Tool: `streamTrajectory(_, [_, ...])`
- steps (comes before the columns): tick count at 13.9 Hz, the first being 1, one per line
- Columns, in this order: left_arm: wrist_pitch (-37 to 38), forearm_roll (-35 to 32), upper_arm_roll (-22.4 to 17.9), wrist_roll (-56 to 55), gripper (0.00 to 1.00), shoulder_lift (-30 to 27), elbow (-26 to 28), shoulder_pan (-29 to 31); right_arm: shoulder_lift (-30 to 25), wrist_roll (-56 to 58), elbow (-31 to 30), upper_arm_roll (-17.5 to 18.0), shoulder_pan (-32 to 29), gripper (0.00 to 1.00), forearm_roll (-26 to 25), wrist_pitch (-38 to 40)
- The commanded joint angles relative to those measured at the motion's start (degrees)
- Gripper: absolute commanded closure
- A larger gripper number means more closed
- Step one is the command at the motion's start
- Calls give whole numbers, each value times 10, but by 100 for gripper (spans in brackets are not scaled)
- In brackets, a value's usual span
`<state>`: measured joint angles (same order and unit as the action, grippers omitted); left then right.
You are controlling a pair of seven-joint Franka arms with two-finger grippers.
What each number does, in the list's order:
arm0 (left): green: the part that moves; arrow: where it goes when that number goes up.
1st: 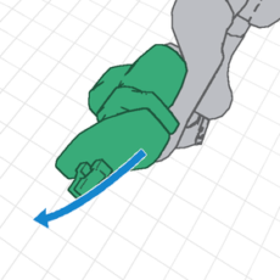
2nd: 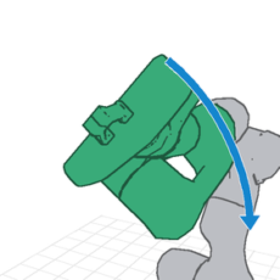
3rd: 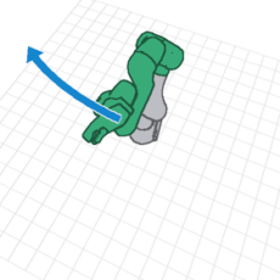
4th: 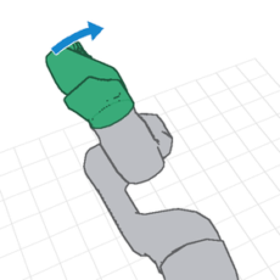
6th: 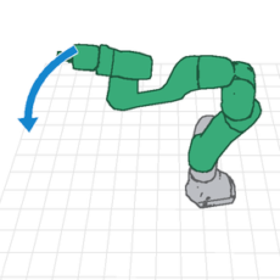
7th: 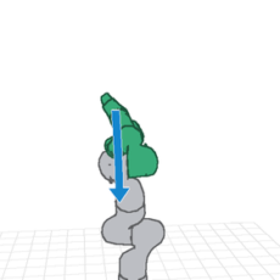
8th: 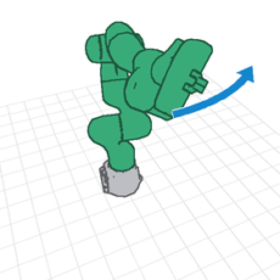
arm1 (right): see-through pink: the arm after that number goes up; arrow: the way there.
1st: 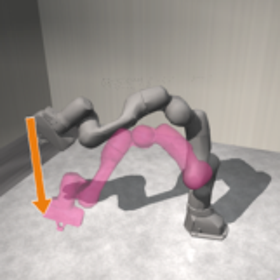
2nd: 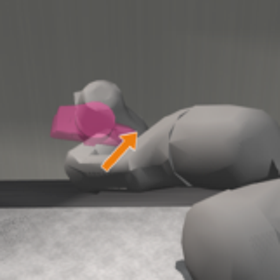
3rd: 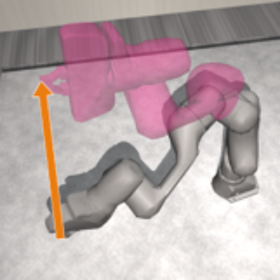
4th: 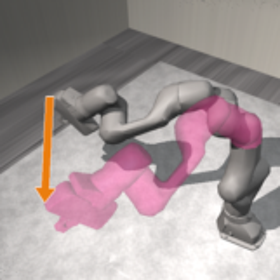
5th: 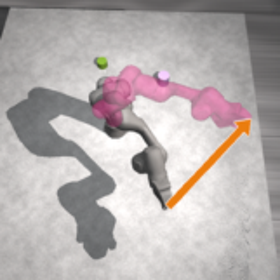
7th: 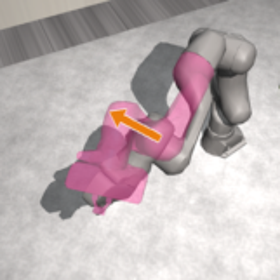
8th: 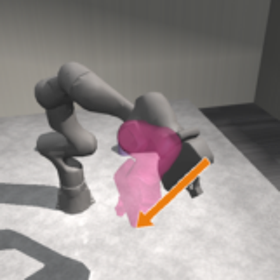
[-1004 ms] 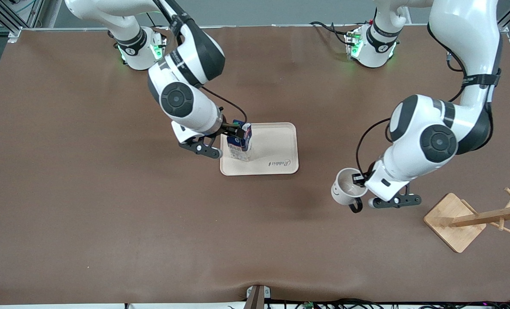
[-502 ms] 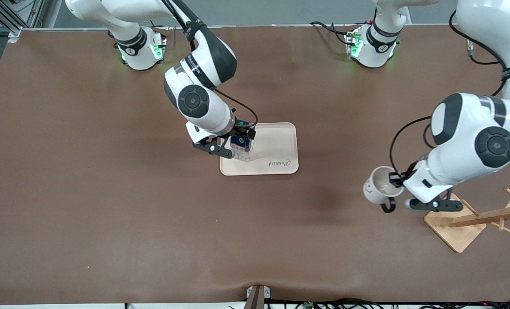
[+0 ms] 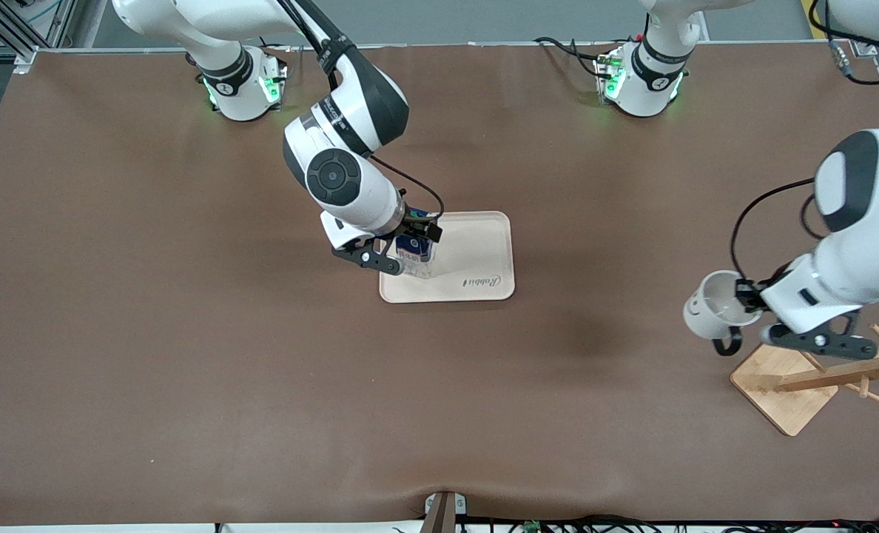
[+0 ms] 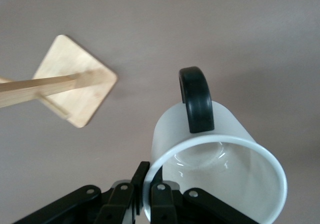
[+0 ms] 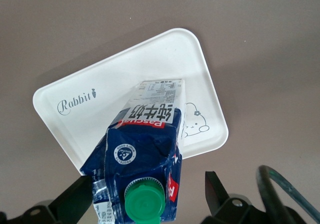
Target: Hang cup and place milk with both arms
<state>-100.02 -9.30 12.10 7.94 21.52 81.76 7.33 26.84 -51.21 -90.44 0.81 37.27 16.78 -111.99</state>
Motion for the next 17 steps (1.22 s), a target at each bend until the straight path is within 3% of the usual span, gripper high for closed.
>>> streamTrajectory(1, [16,-8,6,69,100,-30,3,43,1,-1,21,-2,-10,0,9,45])
streamTrajectory(5, [16,-9,4,173,100,-33,2,68,1,-3,38,-2,-18,0,9,76])
streamTrajectory(10, [14,-24,4,222,100,-35,2,93,8,-24,66,-1,-6,0,10,74])
streamTrajectory(17, [3,-22,5,226,100,-23,-24,124,28,-18,62,-1,11,0,4,56])
